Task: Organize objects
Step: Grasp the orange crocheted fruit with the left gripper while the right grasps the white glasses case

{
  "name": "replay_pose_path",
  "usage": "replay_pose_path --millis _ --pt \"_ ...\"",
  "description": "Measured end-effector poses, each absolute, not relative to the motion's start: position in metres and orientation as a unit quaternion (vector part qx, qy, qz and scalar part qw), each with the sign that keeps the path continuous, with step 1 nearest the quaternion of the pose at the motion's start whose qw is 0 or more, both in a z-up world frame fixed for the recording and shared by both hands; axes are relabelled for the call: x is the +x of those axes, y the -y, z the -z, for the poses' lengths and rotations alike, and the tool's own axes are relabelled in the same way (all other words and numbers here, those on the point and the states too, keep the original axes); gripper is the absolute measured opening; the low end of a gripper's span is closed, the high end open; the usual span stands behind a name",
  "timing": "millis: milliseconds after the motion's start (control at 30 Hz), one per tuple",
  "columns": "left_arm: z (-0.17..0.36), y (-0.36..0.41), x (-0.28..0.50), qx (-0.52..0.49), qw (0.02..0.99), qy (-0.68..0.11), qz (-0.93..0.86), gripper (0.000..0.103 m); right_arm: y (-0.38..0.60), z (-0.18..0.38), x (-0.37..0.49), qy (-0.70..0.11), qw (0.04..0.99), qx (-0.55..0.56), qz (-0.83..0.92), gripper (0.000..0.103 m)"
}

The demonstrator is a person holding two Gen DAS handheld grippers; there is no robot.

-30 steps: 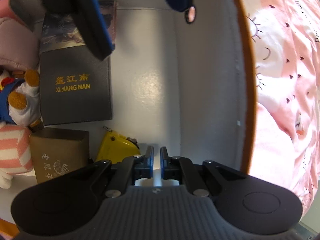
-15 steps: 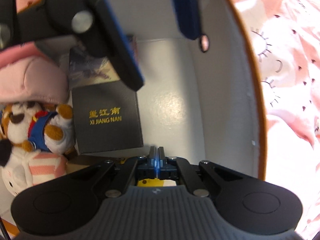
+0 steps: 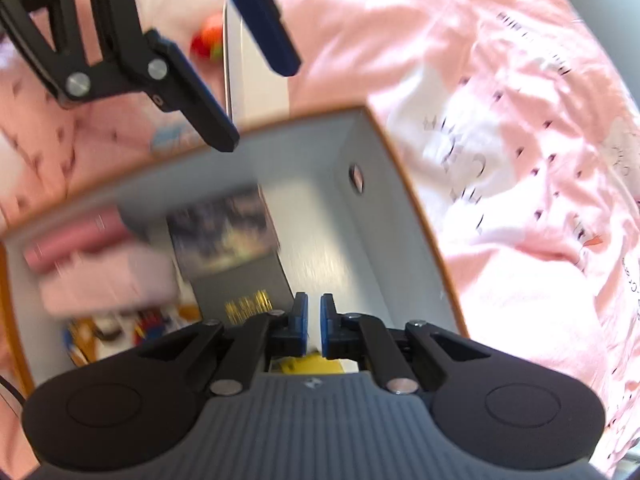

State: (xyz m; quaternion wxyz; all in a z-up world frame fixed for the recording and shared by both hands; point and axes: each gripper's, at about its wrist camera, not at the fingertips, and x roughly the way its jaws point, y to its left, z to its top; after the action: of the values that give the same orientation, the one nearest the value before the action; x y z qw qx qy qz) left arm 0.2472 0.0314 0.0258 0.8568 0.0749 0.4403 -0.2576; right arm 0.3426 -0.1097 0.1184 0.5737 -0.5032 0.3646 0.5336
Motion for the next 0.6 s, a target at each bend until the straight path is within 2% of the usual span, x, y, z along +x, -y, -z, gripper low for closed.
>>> replay_pose_path --millis 67,167,200,233,300,500,600 --pt "-0.033 -0.041 0.240 0.082 0.861 -0.439 0.242 0.058 0.095 -0.109 0.310 -0.363 0.592 -0.480 -0.537 0.007" --pt "-0.040 -0.057 0.231 0.092 0.866 -0.442 0.215 0.058 0.082 -0.126 0.297 -0.353 0.608 -0.453 -0.549 0.007" --pt "-0.042 -0.063 0.228 0.093 0.867 -0.443 0.206 0.058 0.077 -0.132 0.295 -0.349 0.613 -0.444 -0.552 0.009" --pt "-0.043 -0.069 0.225 0.093 0.868 -0.445 0.198 0.058 0.070 -0.112 0.286 -0.346 0.618 -0.436 -0.555 0.012" --pt "-0.043 -0.082 0.220 0.095 0.869 -0.451 0.181 0.058 0.057 -0.106 0.276 -0.346 0.629 -0.418 -0.557 0.030" --pt "-0.025 -0.120 0.207 0.105 0.857 -0.486 0.134 0.058 0.018 -0.037 0.234 -0.343 0.633 -0.405 -0.563 0.038" --pt "-0.004 -0.132 0.201 0.115 0.849 -0.503 0.117 0.063 -0.003 -0.025 0.219 -0.340 0.627 -0.419 -0.562 0.041"
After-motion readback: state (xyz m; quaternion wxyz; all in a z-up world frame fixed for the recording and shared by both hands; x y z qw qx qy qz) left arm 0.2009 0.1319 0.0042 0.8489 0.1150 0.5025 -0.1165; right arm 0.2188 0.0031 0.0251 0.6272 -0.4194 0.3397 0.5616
